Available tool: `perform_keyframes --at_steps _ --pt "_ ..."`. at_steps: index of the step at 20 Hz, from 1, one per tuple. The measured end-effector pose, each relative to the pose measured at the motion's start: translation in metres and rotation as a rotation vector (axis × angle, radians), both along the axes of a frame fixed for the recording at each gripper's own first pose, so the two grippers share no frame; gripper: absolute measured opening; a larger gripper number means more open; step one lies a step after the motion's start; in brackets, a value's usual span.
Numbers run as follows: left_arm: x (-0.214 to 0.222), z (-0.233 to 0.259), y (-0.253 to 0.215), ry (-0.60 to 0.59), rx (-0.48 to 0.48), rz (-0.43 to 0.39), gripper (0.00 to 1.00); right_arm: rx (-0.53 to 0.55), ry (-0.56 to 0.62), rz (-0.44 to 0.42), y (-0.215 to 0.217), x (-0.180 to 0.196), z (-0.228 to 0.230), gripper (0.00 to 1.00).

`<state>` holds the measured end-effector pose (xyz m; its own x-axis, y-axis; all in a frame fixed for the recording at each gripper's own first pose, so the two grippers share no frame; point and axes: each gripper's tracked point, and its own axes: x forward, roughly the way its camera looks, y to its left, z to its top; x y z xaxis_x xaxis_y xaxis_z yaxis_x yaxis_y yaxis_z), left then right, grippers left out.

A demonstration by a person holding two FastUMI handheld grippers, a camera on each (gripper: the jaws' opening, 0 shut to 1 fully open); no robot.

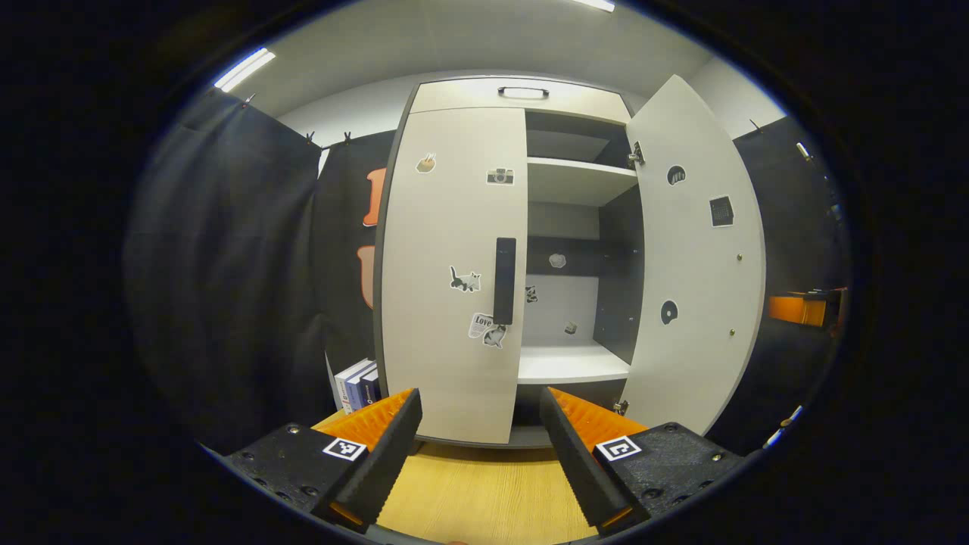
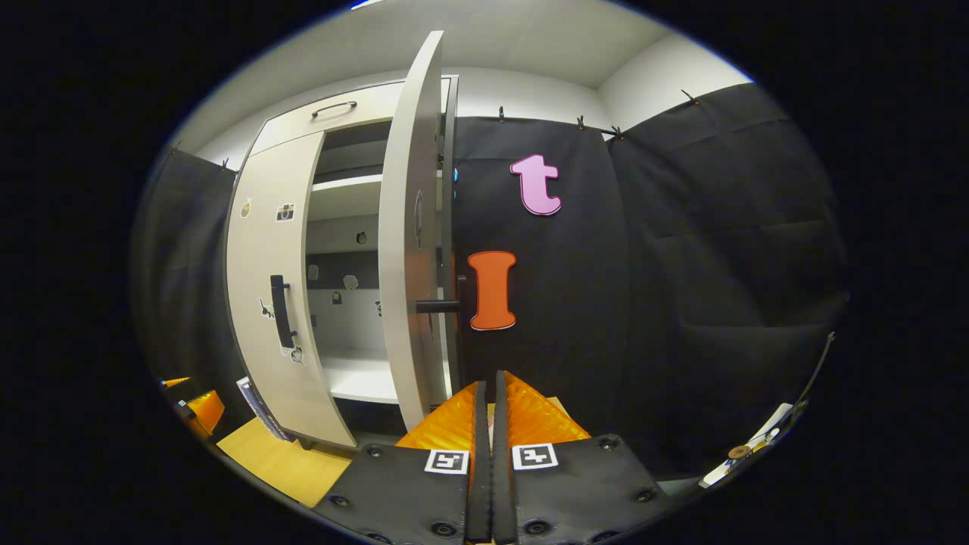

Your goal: Open the right door of the double-door shoe cabinet with the right hand, and open the left door with the left hand.

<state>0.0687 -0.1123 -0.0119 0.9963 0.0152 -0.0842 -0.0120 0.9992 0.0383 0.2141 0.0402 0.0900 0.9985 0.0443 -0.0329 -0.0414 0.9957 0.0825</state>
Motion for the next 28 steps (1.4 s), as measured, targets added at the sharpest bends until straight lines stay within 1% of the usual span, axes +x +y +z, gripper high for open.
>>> perform_keyframes --at_steps 2,4,5,6,7,8,9,10,11,14,15,16,17,18,19,20,21,22,23,26,27,28 --pt "0.016 0.002 -0.003 0.006 -0.004 -0.004 0.95 -0.007 -0.008 -0.012 -0.004 0.000 0.002 0.09" --pt "0.031 0.009 -0.012 -0.003 -0.014 -0.023 0.95 -0.007 -0.007 -0.024 -0.009 0.000 0.001 0.09" --pt "0.039 0.014 -0.015 -0.011 -0.015 -0.034 0.98 -0.005 -0.003 -0.026 -0.009 -0.001 0.001 0.09" --pt "0.049 0.018 -0.017 -0.016 -0.013 -0.040 0.98 -0.006 -0.001 -0.030 -0.011 -0.002 -0.001 0.03" --pt "0.058 0.021 -0.018 -0.014 -0.012 -0.046 0.95 -0.006 0.001 -0.033 -0.011 -0.001 -0.001 0.23" --pt "0.069 0.023 -0.020 -0.010 -0.012 -0.053 0.95 -0.006 0.001 -0.036 -0.012 -0.001 -0.001 0.34" --pt "0.078 0.027 -0.020 -0.012 -0.013 -0.056 0.92 -0.005 0.001 -0.032 -0.012 -0.002 -0.001 0.35" --pt "0.087 0.031 -0.021 -0.021 -0.015 -0.058 0.95 -0.007 -0.001 -0.037 -0.014 -0.002 -0.001 0.35" --pt "0.097 0.035 -0.019 -0.029 -0.014 -0.053 0.95 -0.009 -0.003 -0.045 -0.016 -0.001 -0.001 0.55" --pt "0.126 0.046 -0.012 -0.054 -0.002 -0.034 0.95 -0.005 -0.003 -0.051 -0.015 0.000 -0.001 0.69" --pt "0.136 0.050 -0.010 -0.062 -0.006 -0.029 0.92 -0.008 -0.002 -0.055 -0.017 0.000 -0.001 0.67" --pt "0.145 0.053 -0.010 -0.069 -0.017 -0.030 0.95 -0.008 -0.002 -0.060 -0.018 0.000 -0.001 0.72" --pt "0.154 0.056 -0.011 -0.070 -0.025 -0.032 0.92 -0.007 0.000 -0.062 -0.018 0.000 -0.002 0.81" --pt "0.162 0.059 -0.010 -0.074 -0.027 -0.033 0.95 -0.003 0.000 -0.067 -0.019 0.001 -0.001 0.87" --pt "0.170 0.061 -0.010 -0.077 -0.023 -0.034 0.95 -0.002 -0.003 -0.076 -0.021 0.001 -0.001 0.84" --pt "0.179 0.062 -0.009 -0.080 -0.020 -0.035 0.95 -0.001 -0.003 -0.083 -0.021 0.002 -0.001 0.92" --pt "0.187 0.062 -0.009 -0.076 -0.020 -0.036 0.95 0.000 -0.002 -0.084 -0.022 0.002 -0.001 0.94" --pt "0.194 0.060 -0.010 -0.067 -0.020 -0.042 0.92 0.002 -0.001 -0.084 -0.021 0.003 -0.002 0.90" --pt "0.200 0.058 -0.012 -0.059 -0.020 -0.050 0.95 0.003 0.000 -0.089 -0.022 0.003 -0.002 0.94" --pt "0.213 0.049 -0.023 -0.033 -0.020 -0.080 0.95 0.017 -0.007 -0.100 -0.022 0.004 -0.001 0.94" --pt "0.216 0.049 -0.023 -0.033 -0.016 -0.076 0.95 0.023 -0.007 -0.098 -0.020 0.005 -0.001 0.94" --pt "0.220 0.049 -0.023 -0.036 -0.010 -0.074 0.95 0.025 -0.005 -0.097 -0.018 0.006 -0.002 1.00"
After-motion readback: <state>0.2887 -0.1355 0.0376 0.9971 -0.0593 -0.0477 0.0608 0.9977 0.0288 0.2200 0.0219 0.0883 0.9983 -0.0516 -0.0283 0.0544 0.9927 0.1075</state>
